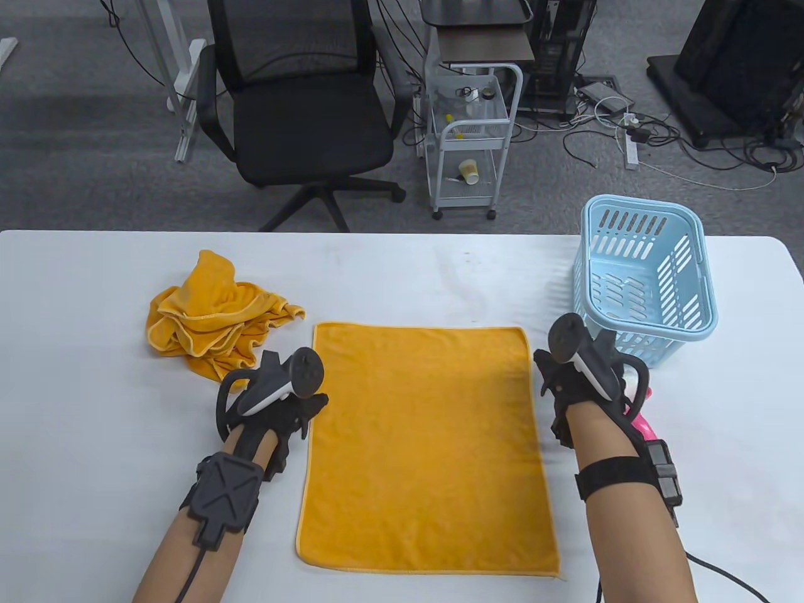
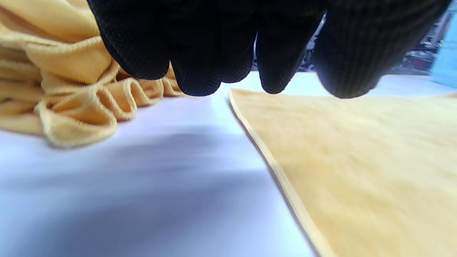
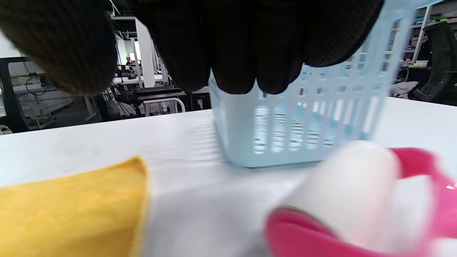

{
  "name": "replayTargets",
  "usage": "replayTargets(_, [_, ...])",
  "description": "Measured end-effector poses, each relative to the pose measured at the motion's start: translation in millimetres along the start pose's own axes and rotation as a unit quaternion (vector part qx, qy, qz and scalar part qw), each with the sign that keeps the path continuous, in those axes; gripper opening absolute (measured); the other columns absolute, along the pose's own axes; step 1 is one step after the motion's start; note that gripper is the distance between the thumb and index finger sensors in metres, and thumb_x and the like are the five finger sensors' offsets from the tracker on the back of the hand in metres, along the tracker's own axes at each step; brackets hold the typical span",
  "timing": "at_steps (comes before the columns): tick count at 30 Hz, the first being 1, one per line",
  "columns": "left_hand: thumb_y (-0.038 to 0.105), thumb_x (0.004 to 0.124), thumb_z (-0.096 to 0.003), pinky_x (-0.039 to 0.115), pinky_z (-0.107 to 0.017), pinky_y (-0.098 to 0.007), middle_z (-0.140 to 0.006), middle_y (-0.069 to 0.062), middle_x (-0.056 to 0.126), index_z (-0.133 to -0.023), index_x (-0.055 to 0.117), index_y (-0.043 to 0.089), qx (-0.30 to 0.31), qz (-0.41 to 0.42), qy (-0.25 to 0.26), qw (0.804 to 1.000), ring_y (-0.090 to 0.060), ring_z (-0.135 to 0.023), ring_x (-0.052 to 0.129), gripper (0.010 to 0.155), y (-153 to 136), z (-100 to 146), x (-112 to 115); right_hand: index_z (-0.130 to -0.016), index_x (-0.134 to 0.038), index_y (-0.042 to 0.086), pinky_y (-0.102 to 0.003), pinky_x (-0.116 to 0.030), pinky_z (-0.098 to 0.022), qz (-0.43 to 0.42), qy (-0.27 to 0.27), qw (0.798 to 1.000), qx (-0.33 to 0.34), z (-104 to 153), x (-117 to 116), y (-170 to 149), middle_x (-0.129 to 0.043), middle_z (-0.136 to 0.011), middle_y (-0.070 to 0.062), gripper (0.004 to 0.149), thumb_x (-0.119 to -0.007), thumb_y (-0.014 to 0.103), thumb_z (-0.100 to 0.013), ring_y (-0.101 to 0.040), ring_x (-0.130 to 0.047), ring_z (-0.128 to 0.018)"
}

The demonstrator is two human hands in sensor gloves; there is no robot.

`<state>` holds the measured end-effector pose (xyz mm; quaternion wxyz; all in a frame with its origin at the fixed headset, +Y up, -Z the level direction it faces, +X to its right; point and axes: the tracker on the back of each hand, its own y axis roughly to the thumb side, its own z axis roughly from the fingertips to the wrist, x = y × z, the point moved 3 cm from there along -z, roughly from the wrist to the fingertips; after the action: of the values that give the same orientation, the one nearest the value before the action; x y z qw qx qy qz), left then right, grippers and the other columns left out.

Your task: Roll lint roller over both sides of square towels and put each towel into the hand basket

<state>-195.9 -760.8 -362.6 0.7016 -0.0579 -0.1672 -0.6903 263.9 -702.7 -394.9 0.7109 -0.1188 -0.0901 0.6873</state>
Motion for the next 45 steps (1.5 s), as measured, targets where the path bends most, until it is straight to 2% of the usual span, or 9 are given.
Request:
replayTargets(7, [0.064,0.084,-0.0411,0.059,-0.074,-0.066,-0.123,-0.009,0.045,-0.108,0.057,0.035,0.043,-0.013,-0.092,0.995,-0.043,-0.109,0.061,0.077,7,42,39,-0.107,-0.064,0.010,-0.066,-0.066,-0.062,0.035,0.048,0.997,-0.039,23,-4,-75,-0.068,-0.105,-0.021,0.090,-0.086,0.069,-0.042,-0.050,-0.073,-0.093])
replayTargets(13, [0.065,0.086,-0.0387,0.058,-0.074,-0.066,-0.123,-0.010,0.042,-0.109,0.049,0.035,0.049,-0.044,-0.114,0.991,-0.044,-0.109,0.059,0.085,14,50,60,-0.109,-0.058,0.006,-0.067,-0.064,-0.062,0.055,0.101,0.991,-0.070,29,-32,-116,-0.065,-0.107,-0.023,0.098,-0.089,0.068,-0.040,-0.052,-0.070,-0.094])
replayTargets(17, [0.063,0.088,-0.0380,0.058,-0.074,-0.066,-0.122,-0.008,0.045,-0.108,0.051,0.035,0.049,-0.059,-0.099,0.992,-0.042,-0.108,0.061,0.084,14,49,61,-0.108,-0.060,0.008,-0.067,-0.064,-0.062,0.043,0.112,0.989,-0.082,28,-51,-121,-0.067,-0.106,-0.022,0.091,-0.090,0.063,-0.042,-0.050,-0.072,-0.094])
replayTargets(22, [0.063,0.089,-0.0367,0.057,-0.074,-0.066,-0.122,-0.008,0.046,-0.108,0.052,0.036,0.049,-0.055,-0.091,0.993,-0.042,-0.107,0.062,0.085,14,49,61,-0.102,-0.072,0.013,-0.064,-0.067,-0.061,0.032,0.079,0.991,-0.103,22,-64,-118,-0.077,-0.100,-0.017,0.067,-0.088,0.050,-0.048,-0.046,-0.080,-0.089])
replayTargets(28, [0.063,0.089,-0.0364,0.057,-0.074,-0.066,-0.121,-0.007,0.047,-0.108,0.053,0.035,0.054,-0.056,-0.088,0.993,-0.042,-0.107,0.062,0.085,13,48,61,-0.096,-0.078,0.012,-0.062,-0.075,-0.056,0.038,0.080,0.990,-0.113,20,-61,-108,-0.085,-0.092,-0.017,0.057,-0.090,0.041,-0.048,-0.043,-0.089,-0.081])
replayTargets(33, [0.063,0.090,-0.0364,0.057,-0.074,-0.067,-0.121,-0.009,0.047,-0.108,0.053,0.035,0.056,-0.056,-0.089,0.993,-0.042,-0.106,0.063,0.085,14,47,61,-0.098,-0.077,0.013,-0.064,-0.076,-0.054,0.072,0.122,0.989,-0.050,13,-40,-58,-0.085,-0.092,-0.020,0.056,-0.092,0.036,-0.049,-0.047,-0.089,-0.081])
replayTargets(36, [0.063,0.090,-0.0363,0.056,-0.074,-0.067,-0.121,-0.009,0.047,-0.108,0.053,0.034,0.058,-0.058,-0.088,0.993,-0.043,-0.106,0.063,0.085,14,47,62,-0.099,-0.076,0.014,-0.064,-0.076,-0.054,0.085,0.128,0.988,0.006,12,-31,1,-0.084,-0.093,-0.020,0.056,-0.092,0.034,-0.049,-0.047,-0.088,-0.082])
replayTargets(40, [0.063,0.090,-0.0364,0.056,-0.074,-0.067,-0.121,-0.007,0.047,-0.108,0.053,0.034,0.059,-0.054,-0.087,0.993,-0.043,-0.106,0.063,0.085,14,47,62,-0.100,-0.074,0.017,-0.065,-0.073,-0.057,0.074,0.087,0.989,0.091,16,-25,92,-0.081,-0.096,-0.017,0.055,-0.091,0.033,-0.050,-0.046,-0.084,-0.086])
replayTargets(45, [0.063,0.090,-0.0365,0.056,-0.074,-0.067,-0.121,-0.010,0.047,-0.108,0.053,0.034,0.061,-0.053,-0.087,0.993,-0.043,-0.106,0.063,0.086,14,46,62,-0.101,-0.071,0.020,-0.064,-0.069,-0.061,0.049,0.069,0.979,0.187,26,-37,189,-0.077,-0.099,-0.015,0.056,-0.089,0.033,-0.050,-0.044,-0.081,-0.089])
